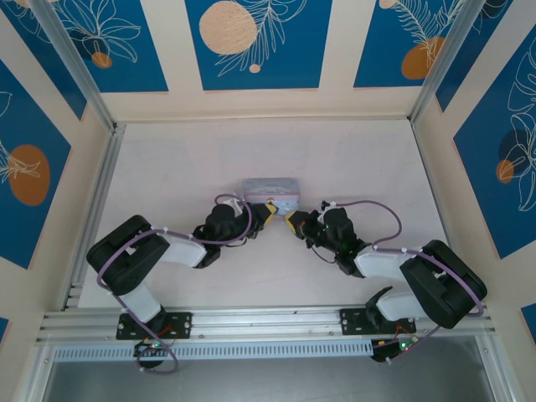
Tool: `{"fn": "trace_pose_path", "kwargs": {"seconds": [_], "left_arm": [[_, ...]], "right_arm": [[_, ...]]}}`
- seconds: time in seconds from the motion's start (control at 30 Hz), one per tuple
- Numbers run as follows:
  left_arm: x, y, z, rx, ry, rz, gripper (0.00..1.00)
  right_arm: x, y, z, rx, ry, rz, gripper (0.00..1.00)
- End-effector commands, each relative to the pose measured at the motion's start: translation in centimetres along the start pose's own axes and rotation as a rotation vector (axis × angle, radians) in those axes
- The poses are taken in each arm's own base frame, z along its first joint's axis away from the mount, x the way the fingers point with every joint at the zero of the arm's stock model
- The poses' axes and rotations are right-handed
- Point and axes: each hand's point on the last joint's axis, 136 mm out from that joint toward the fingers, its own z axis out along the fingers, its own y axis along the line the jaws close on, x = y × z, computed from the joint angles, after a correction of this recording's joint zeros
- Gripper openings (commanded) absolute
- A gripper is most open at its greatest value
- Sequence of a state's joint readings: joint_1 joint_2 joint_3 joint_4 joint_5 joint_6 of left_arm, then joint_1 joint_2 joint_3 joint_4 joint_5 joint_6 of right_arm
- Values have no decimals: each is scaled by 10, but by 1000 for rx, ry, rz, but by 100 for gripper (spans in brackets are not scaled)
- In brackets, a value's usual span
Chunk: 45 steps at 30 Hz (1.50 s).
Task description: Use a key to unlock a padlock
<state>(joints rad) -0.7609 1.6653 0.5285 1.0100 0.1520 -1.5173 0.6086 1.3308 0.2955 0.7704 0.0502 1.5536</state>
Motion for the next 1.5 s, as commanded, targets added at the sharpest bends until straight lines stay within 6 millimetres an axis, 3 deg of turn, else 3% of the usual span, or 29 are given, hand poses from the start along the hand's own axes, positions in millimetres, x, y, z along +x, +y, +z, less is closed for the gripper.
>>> {"fn": "trace_pose_path", "kwargs": {"seconds": [0.0,0.73,1.47], "left_arm": [[-8,-23,-4,71,-30,14,0],[-6,-27,-3,77,-23,16,0],[2,-48,-1,149,7,-32,0]], "right_arm": [[-6,21,2,-53,-36,-4,0],[-5,33,5,-67,-25,-29,0],[1,40,17,-192,63,-108,0]]}}
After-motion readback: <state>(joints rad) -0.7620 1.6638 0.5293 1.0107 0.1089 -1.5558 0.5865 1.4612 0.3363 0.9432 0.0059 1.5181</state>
